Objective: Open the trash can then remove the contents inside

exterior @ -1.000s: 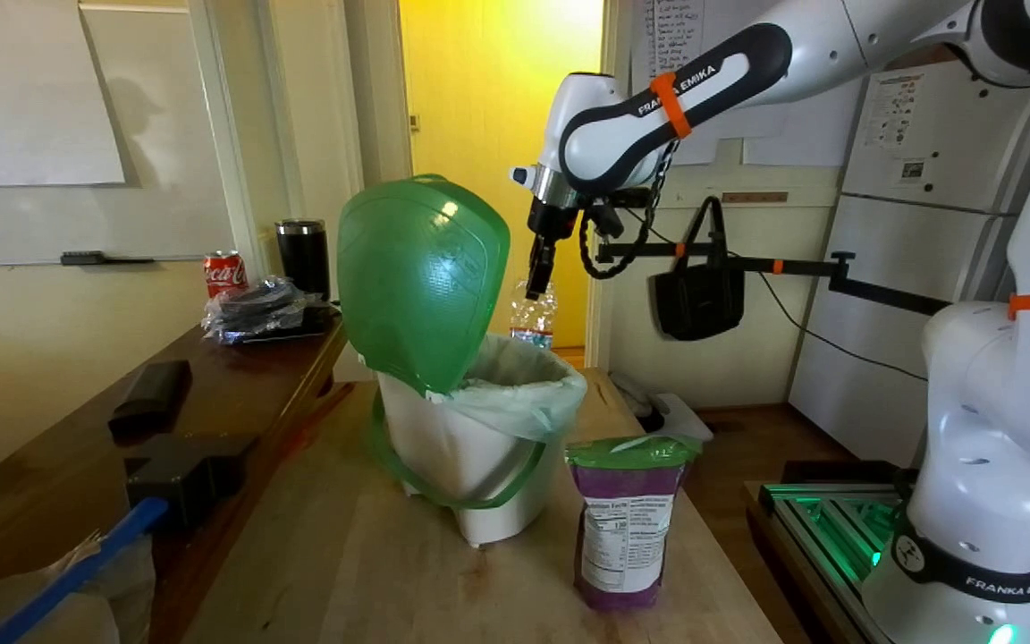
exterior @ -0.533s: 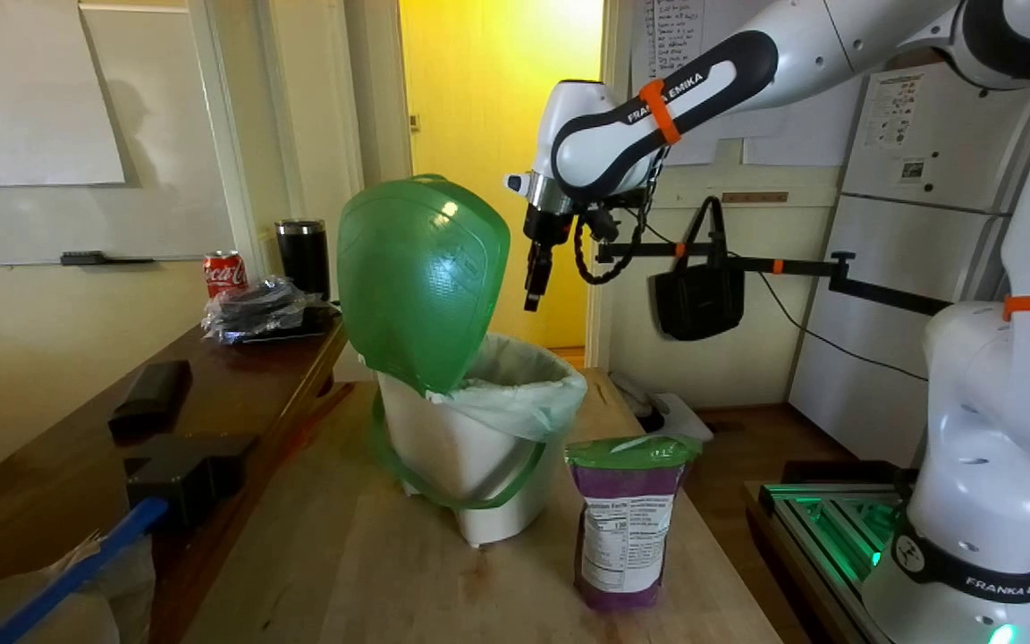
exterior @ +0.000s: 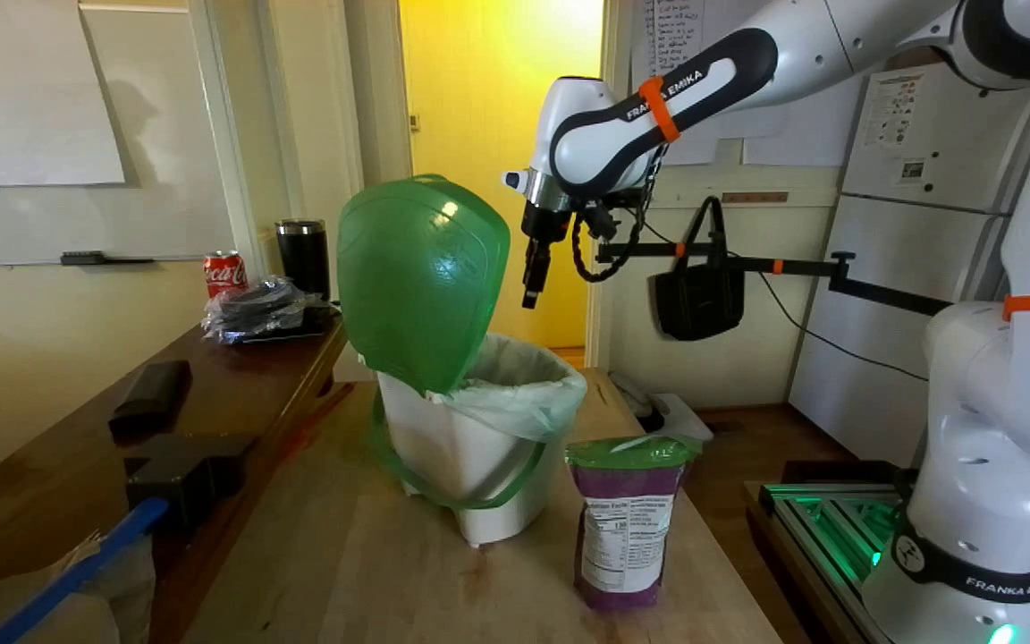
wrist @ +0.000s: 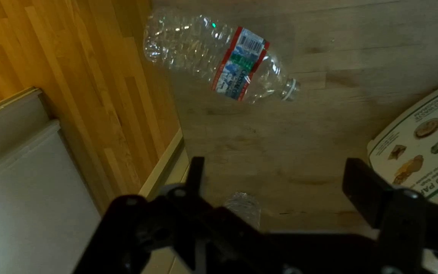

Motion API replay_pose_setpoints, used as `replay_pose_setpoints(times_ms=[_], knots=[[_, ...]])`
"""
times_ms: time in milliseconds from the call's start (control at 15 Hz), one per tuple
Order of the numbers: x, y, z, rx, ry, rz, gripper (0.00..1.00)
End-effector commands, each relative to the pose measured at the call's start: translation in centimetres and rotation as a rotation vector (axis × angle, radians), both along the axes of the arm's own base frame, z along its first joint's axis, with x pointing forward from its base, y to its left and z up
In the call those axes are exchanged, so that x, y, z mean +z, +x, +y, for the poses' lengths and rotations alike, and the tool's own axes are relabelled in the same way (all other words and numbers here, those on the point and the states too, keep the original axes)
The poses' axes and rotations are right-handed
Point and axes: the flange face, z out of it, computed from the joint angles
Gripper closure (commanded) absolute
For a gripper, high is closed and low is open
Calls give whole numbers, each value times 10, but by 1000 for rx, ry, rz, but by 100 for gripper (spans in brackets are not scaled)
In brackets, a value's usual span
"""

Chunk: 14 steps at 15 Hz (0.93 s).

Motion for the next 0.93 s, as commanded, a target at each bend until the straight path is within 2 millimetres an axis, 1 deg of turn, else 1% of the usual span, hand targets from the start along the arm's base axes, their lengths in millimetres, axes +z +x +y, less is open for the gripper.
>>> replay_pose_setpoints(times_ms=[0, 267, 467, 667, 867], knots=[[10, 1, 0, -14, -2, 15, 0], [29, -3, 6, -15, -5, -25, 0], [54, -12, 17, 2, 1, -72, 0], [88, -21, 37, 39, -9, -151, 0], [122, -24, 65, 82, -9, -231, 0]])
